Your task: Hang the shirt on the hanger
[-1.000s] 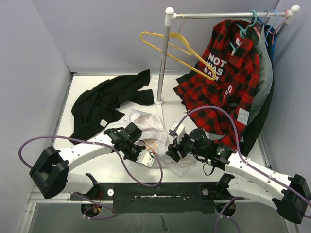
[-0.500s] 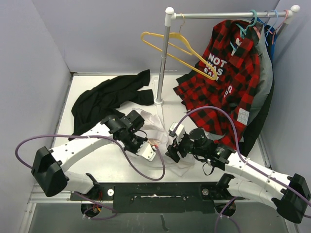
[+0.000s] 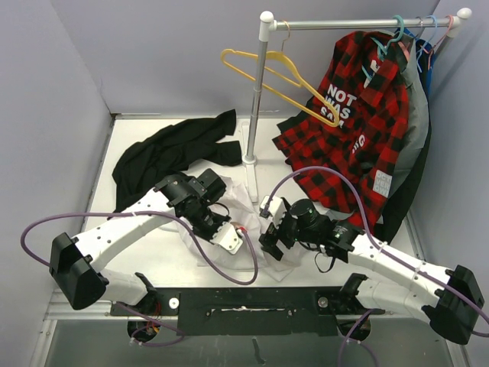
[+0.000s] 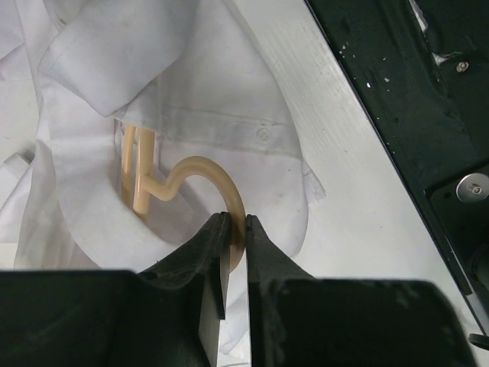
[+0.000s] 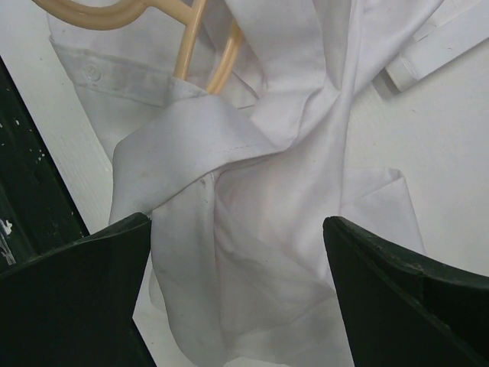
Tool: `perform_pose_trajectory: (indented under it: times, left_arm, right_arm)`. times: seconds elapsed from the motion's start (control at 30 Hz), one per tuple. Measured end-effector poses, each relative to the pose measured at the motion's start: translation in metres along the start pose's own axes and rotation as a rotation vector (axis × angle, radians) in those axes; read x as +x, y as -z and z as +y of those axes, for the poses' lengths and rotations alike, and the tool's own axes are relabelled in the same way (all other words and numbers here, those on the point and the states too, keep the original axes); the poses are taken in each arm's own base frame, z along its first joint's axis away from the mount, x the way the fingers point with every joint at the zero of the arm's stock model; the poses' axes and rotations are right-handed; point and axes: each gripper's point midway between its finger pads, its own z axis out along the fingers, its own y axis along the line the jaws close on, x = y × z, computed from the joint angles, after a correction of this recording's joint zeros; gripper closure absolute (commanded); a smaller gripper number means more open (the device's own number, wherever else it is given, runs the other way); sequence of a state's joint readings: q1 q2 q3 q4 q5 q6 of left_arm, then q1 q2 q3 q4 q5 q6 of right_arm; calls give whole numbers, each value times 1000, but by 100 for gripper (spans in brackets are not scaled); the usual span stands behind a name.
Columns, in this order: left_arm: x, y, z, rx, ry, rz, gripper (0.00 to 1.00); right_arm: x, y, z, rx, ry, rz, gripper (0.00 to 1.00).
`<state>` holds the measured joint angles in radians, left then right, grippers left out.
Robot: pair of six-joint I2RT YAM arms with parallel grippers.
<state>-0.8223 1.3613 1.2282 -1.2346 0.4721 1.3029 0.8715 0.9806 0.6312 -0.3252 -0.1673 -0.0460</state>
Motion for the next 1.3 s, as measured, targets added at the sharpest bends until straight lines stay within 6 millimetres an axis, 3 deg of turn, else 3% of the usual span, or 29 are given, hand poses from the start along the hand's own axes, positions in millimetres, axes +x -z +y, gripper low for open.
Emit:
perform_pose_trajectory:
  times: [0.13, 0.37, 0.57, 0.73, 0.9, 1.03, 1.1, 1.2, 1.3]
  left_arm:
    - [0, 4, 9, -22, -6, 20, 100]
    - [-16, 27, 56, -165, -24, 25, 100]
    - [-34, 54, 91, -291, -56, 16, 100]
    - [-34, 62, 98, -327, -63, 38, 100]
    - [-29, 67, 102, -349, -63, 72, 100]
    - [-24, 70, 107, -377, -60, 101, 100]
    - [-23, 72, 111, -397, -48, 113, 100]
    - [-21, 76, 116, -430, -12, 124, 100]
    - [-25, 84, 121, -459, 29, 110, 100]
  right_arm:
    - [-5, 6, -1, -6, 28, 30, 2]
    - [-22, 29, -9, 8, 43, 27, 2]
    - [-19, 50, -49, 88, -124, 26, 2]
    - [-8, 62, -78, 163, -233, 46, 2]
    - [-19, 75, -102, 188, -353, -25, 2]
    - [-47, 80, -73, 50, -295, -148, 2]
    - [-62, 85, -47, -8, -204, -198, 2]
    - [-84, 93, 12, -133, 24, -268, 2]
    - [-88, 97, 50, -193, 227, -294, 2]
